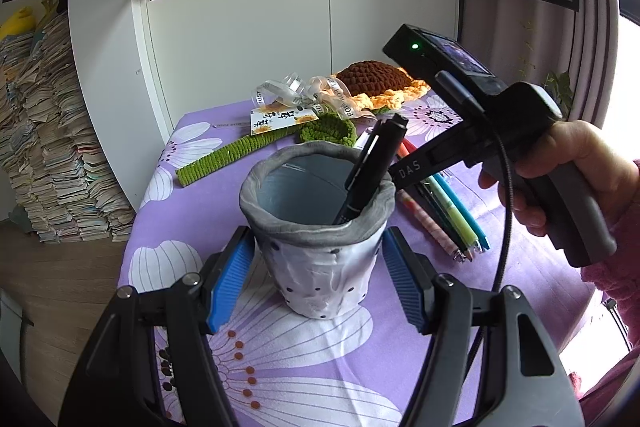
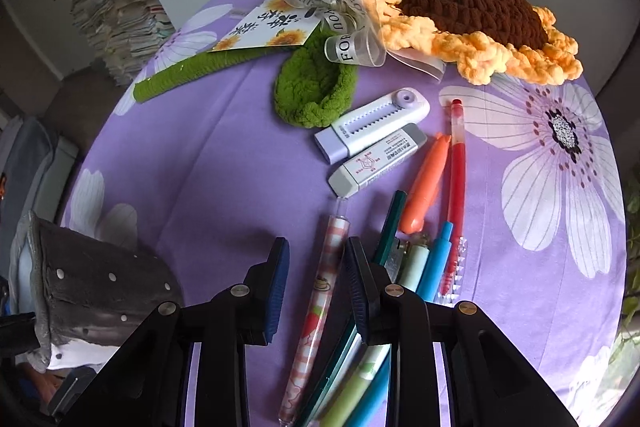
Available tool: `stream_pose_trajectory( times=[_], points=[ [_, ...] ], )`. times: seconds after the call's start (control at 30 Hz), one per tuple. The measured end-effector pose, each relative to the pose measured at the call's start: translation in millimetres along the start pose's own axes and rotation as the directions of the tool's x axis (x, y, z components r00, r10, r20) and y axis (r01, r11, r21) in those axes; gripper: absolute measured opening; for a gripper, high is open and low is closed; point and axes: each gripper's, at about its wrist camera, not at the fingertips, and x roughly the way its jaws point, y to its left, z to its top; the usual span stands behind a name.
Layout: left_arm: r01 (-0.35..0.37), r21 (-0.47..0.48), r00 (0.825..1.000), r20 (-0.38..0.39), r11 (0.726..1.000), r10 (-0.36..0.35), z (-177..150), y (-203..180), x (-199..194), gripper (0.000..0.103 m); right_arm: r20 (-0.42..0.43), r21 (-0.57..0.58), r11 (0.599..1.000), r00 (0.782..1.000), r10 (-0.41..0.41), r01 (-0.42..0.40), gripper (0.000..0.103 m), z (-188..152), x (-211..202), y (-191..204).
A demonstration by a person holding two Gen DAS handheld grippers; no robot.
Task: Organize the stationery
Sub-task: 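Grasp the pink striped pen with the right gripper, then lift the pink striped pen and drop it into the pen holder cup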
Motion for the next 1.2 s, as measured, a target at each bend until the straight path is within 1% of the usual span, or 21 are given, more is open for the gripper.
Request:
stream_pose_trajectory(
  times=[0.1,0.13,0.17,0.2,0.27,0.33,0.4,0.5,0.6,0.73,0.8,0.9,0.93,1.03,1.1,1.17,1.2],
  points=[
    [0.002,-0.003,1.0,0.0,1.0,-0.002,0.1,0.1,0.2,0.065,0.008,-0.035,0.999,1.0,-0.026,0.026,0.028,7.7,4.5,6.0],
    [0.002,-0.003,1.0,0.0,1.0,-0.002,0.2,0.0,0.2,0.065,0.006,-0.042,0.998,0.999,-0.039,0.039,0.024,9.4,6.9,9.6],
    [0.002,-0.003,1.0,-0.001,1.0,-0.002,0.4,0.1,0.3,0.065,0.005,-0.053,0.997,0.999,-0.055,0.055,0.018,8.9,7.1,9.8],
    [0.002,-0.003,1.0,-0.001,1.0,-0.002,0.3,0.1,0.3,0.065,0.005,-0.065,0.995,0.997,-0.071,0.071,0.018,10.6,8.3,12.0],
    [0.003,-0.004,1.0,0.0,1.0,-0.003,0.4,0.1,0.3,0.065,0.002,-0.067,0.996,0.998,-0.066,0.066,0.017,11.9,8.8,10.1],
    [0.005,-0.007,1.0,-0.001,1.0,-0.005,0.5,-0.3,0.2,0.065,0.007,-0.048,0.998,1.0,-0.029,0.029,0.016,11.2,5.0,7.2],
    [0.006,-0.009,1.0,-0.002,1.0,-0.006,0.8,-0.5,0.3,0.065,0.036,-0.036,0.999,0.999,0.008,-0.006,0.015,7.8,-5.1,5.3],
    [0.005,-0.011,1.0,-0.001,1.0,-0.005,1.2,-1.2,0.5,0.065,0.108,-0.036,0.999,0.993,0.043,-0.039,0.015,3.1,-30.6,7.9],
    [0.004,-0.011,1.0,0.0,1.0,-0.004,1.3,-1.9,1.1,0.065,0.197,-0.053,0.997,0.978,0.061,-0.052,0.014,-5.2,-64.4,12.8],
    [0.006,-0.011,1.0,0.001,1.0,-0.006,1.2,-1.8,0.7,0.065,0.312,-0.072,0.994,0.945,0.099,-0.081,0.014,-14.7,-108.6,20.2],
    [0.005,-0.011,1.0,0.001,1.0,-0.005,1.2,-1.8,0.8,0.065,0.371,-0.09,0.991,0.92,0.127,-0.101,0.014,-19.0,-131.0,23.7],
    [0.005,-0.011,1.0,0.001,1.0,-0.005,1.2,-1.8,0.8,0.065,0.453,-0.116,0.989,0.881,0.136,-0.093,0.014,-21.6,-158.5,34.7],
    [0.005,-0.011,1.0,0.001,1.0,-0.005,1.2,-1.9,0.8,0.065,0.483,-0.129,0.987,0.864,0.144,-0.093,0.014,-22.7,-168.9,38.2],
    [0.005,-0.013,1.0,-0.002,1.0,-0.005,2.0,-1.9,1.1,0.065,0.536,-0.165,0.981,0.825,0.178,-0.105,0.014,-21.2,-189.7,48.3],
    [0.005,-0.013,1.0,-0.002,1.0,-0.005,2.2,-2.3,0.9,0.065,0.57,-0.194,0.975,0.796,0.205,-0.112,0.014,-21.4,-198.3,55.9],
    [0.004,-0.012,1.0,-0.003,1.0,-0.004,2.2,-2.5,0.6,0.065,0.588,-0.211,0.97,0.777,0.224,-0.12,0.014,-22.1,-203.5,61.5],
    [0.004,-0.011,1.0,-0.004,1.0,-0.004,2.2,-2.8,0.5,0.065,0.589,-0.218,0.968,0.773,0.234,-0.127,0.014,-21.9,-204.6,63.1]
  ],
)
